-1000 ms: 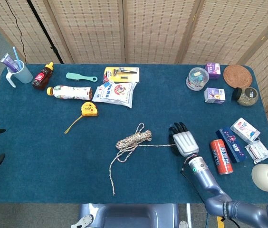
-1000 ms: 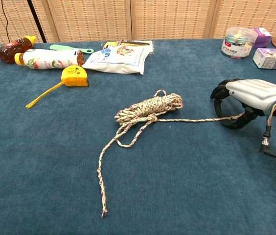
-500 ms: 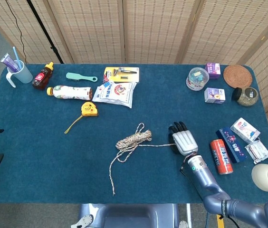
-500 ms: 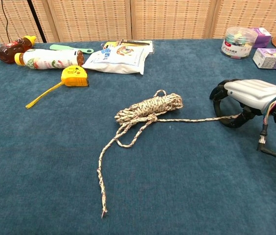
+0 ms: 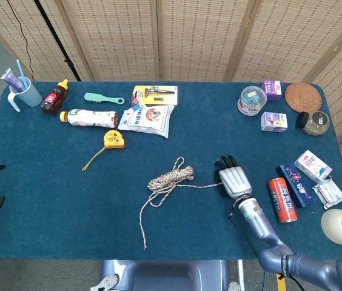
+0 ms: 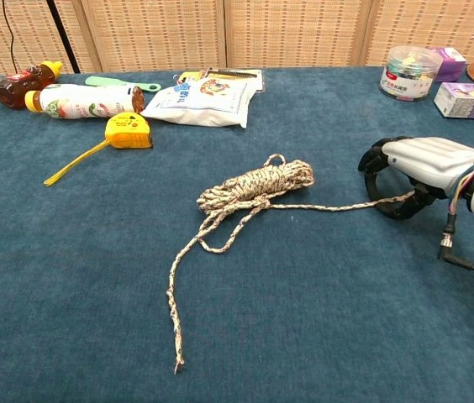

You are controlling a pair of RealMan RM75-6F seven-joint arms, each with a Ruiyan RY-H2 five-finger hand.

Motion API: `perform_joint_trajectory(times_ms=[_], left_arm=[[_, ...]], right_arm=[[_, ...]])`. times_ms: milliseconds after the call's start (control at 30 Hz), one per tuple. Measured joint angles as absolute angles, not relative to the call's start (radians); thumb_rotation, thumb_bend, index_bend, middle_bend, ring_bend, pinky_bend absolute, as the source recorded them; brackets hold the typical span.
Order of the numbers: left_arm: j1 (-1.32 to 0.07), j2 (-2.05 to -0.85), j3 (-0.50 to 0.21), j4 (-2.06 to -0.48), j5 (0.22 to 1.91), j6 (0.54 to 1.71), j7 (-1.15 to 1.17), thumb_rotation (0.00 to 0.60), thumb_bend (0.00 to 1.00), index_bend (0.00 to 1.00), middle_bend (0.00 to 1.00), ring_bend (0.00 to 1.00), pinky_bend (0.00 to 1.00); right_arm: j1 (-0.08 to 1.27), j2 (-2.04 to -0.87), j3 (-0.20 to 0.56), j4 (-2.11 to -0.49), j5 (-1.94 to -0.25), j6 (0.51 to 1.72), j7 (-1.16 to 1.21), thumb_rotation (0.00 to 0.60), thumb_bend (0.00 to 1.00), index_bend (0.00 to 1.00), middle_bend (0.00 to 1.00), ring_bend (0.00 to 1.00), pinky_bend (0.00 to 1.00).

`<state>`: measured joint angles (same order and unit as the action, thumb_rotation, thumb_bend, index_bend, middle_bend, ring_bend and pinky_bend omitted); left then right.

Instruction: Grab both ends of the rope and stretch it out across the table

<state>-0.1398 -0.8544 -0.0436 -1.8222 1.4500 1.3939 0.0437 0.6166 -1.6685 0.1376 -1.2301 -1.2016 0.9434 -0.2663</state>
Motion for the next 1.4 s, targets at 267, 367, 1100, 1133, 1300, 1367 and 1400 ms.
perform_joint_trajectory(times_ms=[267,367,1100,1133,1300,1367,1400], left_arm=[[-0.14,-0.857,-0.044,-1.816,1.451,1.395,0.044,0.6,0.31,0.19,0.11,0.02,0.0],[-0.14,-0.857,-0.044,-1.815,1.453,1.395,0.044,0.6,0.31,0.19,0.11,0.02,0.0],[-0.139,-0.836,-0.01,-1.805,1.55,1.401,0.031,0.6,0.31,0.21,0.11,0.05,0.0],[-0.139,-0.836,-0.009,-1.804,1.557,1.402,0.028,0.6,0.31,0.22,0.11,0.05,0.0],[-0.143,-0.836,0.009,-1.788,1.614,1.401,0.013,0.6,0.31,0.26,0.11,0.07,0.0],[-0.146,-0.836,0.016,-1.779,1.636,1.399,0.007,0.6,0.31,0.3,0.11,0.07,0.0],[-0.149,-0.835,0.02,-1.774,1.649,1.397,0.003,0.6,0.31,0.31,0.11,0.07,0.0]], right_arm=[[0.617,-1.675,0.137,-1.225,-1.197,0.94,-0.27,0.6,0.5,0.56,0.22,0.02,0.0],[0.617,-1.676,0.137,-1.226,-1.196,0.94,-0.27,0.6,0.52,0.57,0.23,0.02,0.0],[0.592,-1.609,0.141,-1.375,-1.216,1.015,-0.303,0.6,0.53,0.57,0.24,0.03,0.0],[0.591,-1.607,0.141,-1.378,-1.216,1.016,-0.305,0.6,0.53,0.57,0.24,0.03,0.0],[0.587,-1.599,0.141,-1.398,-1.212,1.022,-0.31,0.6,0.53,0.58,0.24,0.03,0.0],[0.586,-1.597,0.14,-1.403,-1.211,1.024,-0.313,0.6,0.53,0.58,0.24,0.03,0.0],[0.585,-1.596,0.139,-1.406,-1.211,1.025,-0.314,0.6,0.53,0.58,0.24,0.03,0.0]])
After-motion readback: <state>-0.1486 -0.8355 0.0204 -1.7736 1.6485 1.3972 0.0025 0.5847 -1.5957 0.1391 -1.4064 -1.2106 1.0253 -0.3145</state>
